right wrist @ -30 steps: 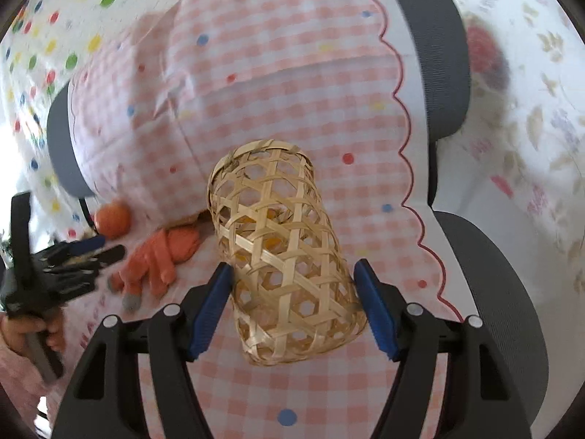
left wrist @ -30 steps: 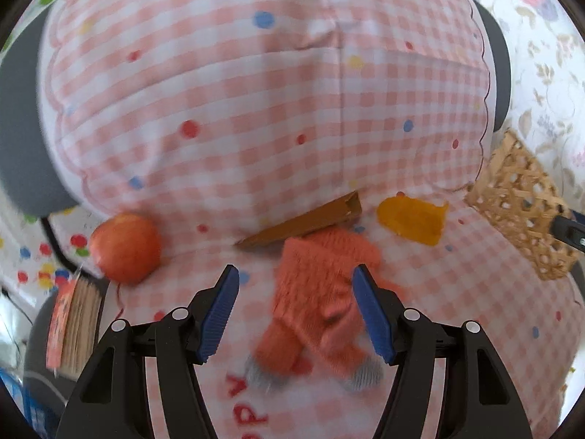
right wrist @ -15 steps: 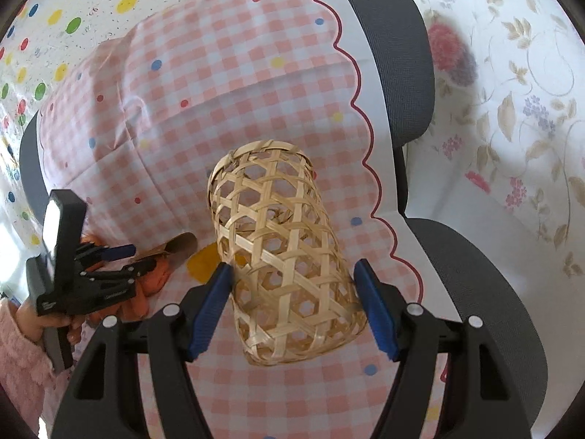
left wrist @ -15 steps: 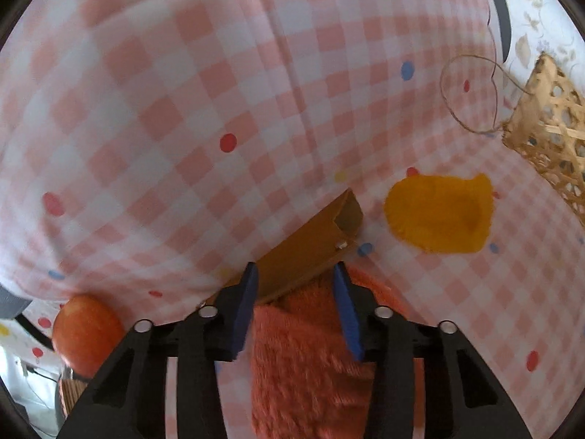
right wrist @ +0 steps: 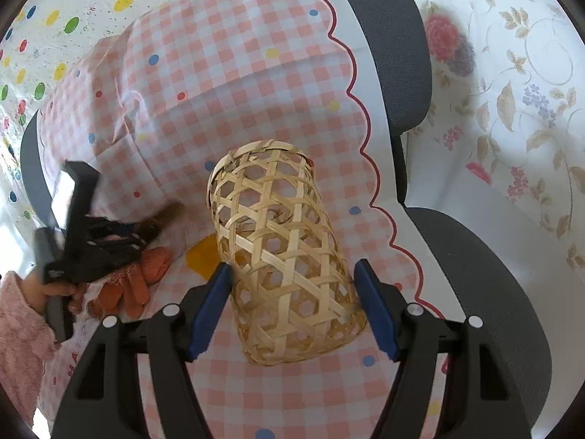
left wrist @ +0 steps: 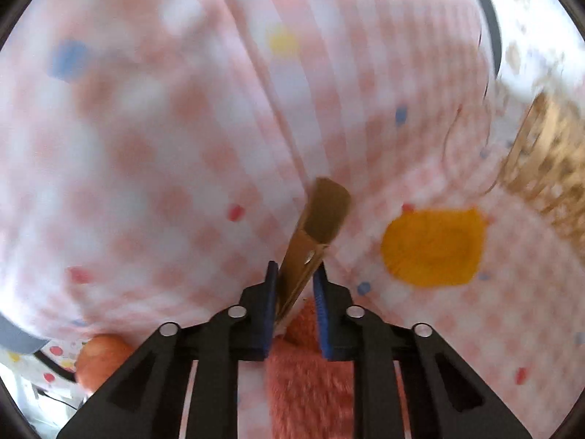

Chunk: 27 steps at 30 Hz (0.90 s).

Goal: Collect trash
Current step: 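Grasp the brown wooden piece with the left gripper while the right gripper holds the bamboo cylinder, then carry the wooden piece and bamboo cylinder over the wastebasket and open both grippers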

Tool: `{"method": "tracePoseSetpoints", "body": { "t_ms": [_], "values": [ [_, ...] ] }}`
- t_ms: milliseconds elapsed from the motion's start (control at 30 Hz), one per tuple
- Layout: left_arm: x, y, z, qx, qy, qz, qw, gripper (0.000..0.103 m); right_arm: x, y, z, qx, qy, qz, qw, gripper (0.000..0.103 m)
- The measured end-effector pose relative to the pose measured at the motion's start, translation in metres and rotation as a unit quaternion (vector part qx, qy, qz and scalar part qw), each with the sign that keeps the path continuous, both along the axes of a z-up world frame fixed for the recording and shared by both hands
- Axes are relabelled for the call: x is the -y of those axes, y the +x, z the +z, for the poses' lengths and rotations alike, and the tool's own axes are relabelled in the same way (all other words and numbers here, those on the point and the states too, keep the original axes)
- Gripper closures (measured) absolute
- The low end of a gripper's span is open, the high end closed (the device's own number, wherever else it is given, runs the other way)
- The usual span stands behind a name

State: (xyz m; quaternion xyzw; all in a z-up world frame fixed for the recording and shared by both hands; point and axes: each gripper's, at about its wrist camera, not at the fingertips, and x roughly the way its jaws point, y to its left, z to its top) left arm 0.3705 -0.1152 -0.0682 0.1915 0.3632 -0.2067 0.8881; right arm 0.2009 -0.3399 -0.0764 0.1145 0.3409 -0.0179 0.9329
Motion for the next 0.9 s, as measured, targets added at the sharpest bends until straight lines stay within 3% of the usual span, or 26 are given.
{"method": "tracePoseSetpoints", "body": {
  "t_ms": [100,267,367,467,733,900],
  "values": [
    [-0.020,-0.022,0.033,0.005,-0.056,0.013,0.9983,0.091,-0.004,-0.010,0.010,0.010,0.001,0.000,1.000,0.035],
    [-0.048,-0.087,0.089,0.023,-0.171,0.018,0.9849,0.091,-0.014,-0.041,0.034,0.035,-0.006,0.006,0.999,0.035],
    [-0.057,-0.131,0.102,0.043,-0.202,0.021,0.9783,0.091,-0.020,-0.063,0.043,0.043,-0.012,0.008,0.999,0.035],
    [-0.067,-0.174,0.095,0.043,-0.228,0.017,0.9725,0.091,-0.024,-0.090,0.044,0.042,-0.016,0.008,0.999,0.035],
    [-0.016,-0.255,0.047,0.007,-0.264,-0.015,0.9645,0.091,-0.018,-0.152,0.028,0.025,-0.027,-0.009,0.999,0.035],
    [0.010,-0.297,0.043,0.004,-0.279,-0.050,0.9591,0.091,-0.001,-0.198,0.023,0.027,-0.032,-0.041,0.998,0.035]
  ]
}}
